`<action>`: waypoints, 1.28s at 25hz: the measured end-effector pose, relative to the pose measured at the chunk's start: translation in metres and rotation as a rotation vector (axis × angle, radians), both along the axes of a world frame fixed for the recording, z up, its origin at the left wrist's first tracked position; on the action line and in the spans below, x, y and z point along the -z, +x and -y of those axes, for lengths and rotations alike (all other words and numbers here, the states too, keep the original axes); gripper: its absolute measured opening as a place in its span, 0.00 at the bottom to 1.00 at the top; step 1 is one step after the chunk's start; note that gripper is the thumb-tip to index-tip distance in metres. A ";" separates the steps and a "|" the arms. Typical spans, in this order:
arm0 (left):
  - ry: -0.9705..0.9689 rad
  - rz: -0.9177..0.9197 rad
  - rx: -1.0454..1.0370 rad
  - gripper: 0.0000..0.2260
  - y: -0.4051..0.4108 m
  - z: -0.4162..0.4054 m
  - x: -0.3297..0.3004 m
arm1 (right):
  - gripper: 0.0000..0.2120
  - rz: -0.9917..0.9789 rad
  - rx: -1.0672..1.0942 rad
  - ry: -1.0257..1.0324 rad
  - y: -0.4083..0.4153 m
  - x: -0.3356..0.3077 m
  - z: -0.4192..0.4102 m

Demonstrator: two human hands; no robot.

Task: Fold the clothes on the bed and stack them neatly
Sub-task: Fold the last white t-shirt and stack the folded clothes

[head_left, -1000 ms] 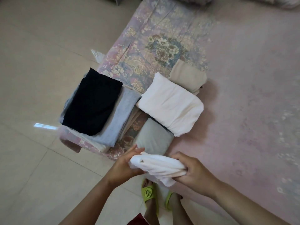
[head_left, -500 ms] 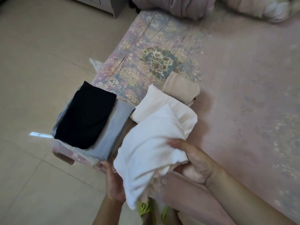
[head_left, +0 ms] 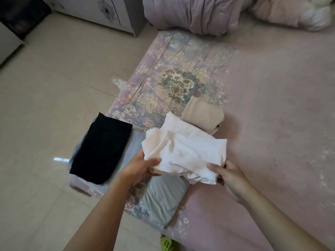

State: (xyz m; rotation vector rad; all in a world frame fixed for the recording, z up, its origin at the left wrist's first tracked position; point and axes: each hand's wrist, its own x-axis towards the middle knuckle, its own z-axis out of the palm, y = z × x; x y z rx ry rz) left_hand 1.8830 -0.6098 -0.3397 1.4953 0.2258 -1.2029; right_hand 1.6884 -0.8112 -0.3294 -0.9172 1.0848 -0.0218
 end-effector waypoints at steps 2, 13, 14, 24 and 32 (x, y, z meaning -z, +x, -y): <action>-0.052 0.036 0.072 0.25 0.017 0.015 -0.008 | 0.16 -0.039 -0.036 -0.031 0.001 0.010 0.005; 0.283 0.324 0.235 0.38 0.058 0.049 0.071 | 0.13 -0.412 0.057 -0.231 0.033 0.084 -0.029; 0.249 0.303 0.212 0.39 0.058 0.045 0.072 | 0.12 -0.414 0.093 -0.248 0.031 0.083 -0.031; 0.083 1.777 1.053 0.25 0.041 0.095 0.070 | 0.35 -0.484 -0.569 -1.038 0.077 0.080 -0.061; 0.258 1.559 1.358 0.27 0.051 0.087 0.135 | 0.39 -0.557 -0.710 -0.897 0.072 0.138 -0.052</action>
